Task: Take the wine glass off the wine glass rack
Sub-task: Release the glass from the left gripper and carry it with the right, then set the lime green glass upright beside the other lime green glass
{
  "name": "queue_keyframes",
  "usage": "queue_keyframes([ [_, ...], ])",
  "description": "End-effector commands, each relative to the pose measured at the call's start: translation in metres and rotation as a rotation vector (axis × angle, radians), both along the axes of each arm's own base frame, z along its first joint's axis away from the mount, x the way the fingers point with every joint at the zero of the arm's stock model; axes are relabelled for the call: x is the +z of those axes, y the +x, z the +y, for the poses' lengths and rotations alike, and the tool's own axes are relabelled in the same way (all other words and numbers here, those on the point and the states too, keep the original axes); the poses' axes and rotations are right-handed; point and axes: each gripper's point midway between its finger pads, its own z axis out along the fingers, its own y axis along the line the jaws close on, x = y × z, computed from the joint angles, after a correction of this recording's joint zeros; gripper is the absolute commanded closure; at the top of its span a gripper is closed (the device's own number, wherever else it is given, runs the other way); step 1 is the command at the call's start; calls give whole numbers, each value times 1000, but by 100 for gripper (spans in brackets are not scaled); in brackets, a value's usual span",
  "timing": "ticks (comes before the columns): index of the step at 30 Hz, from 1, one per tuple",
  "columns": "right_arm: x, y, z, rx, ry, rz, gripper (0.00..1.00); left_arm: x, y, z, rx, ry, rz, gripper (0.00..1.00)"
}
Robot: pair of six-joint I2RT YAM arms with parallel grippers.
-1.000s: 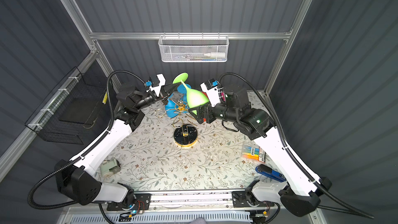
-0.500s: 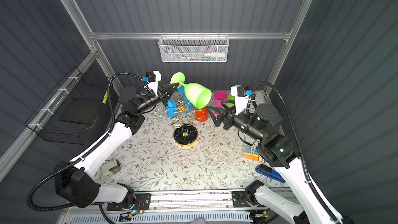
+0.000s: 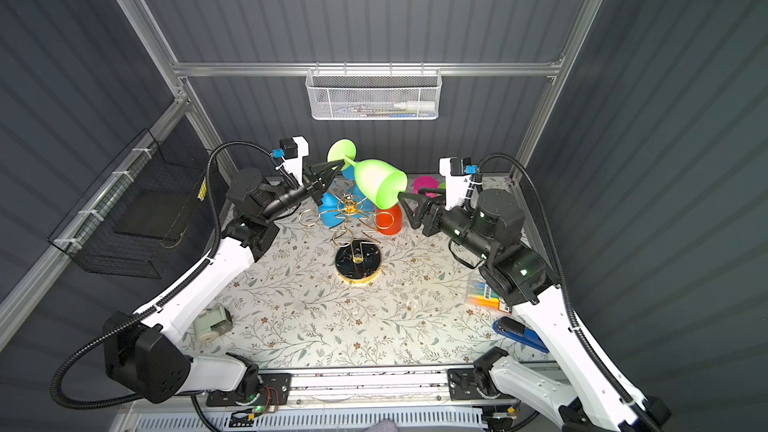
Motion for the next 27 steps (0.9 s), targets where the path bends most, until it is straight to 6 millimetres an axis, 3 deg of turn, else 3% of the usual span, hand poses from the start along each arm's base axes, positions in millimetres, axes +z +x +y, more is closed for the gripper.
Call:
queue_keyframes([
  [1, 26, 3, -1, -11, 39, -59, 38, 16, -12, 4, -1, -29, -36, 100],
  [8, 27, 15, 11, 15, 43, -54, 60, 16, -13, 5, -4, -32, -37, 100],
  [20, 27, 15, 22, 70, 50, -39, 99, 9, -4, 4, 20, -22, -21, 100],
  [25, 29, 15, 21, 64, 56, -46, 100, 8, -2, 5, 34, -14, -18, 100],
  [27, 31, 14, 19, 59, 56, -50, 100, 8, -1, 7, 49, -11, -18, 94],
])
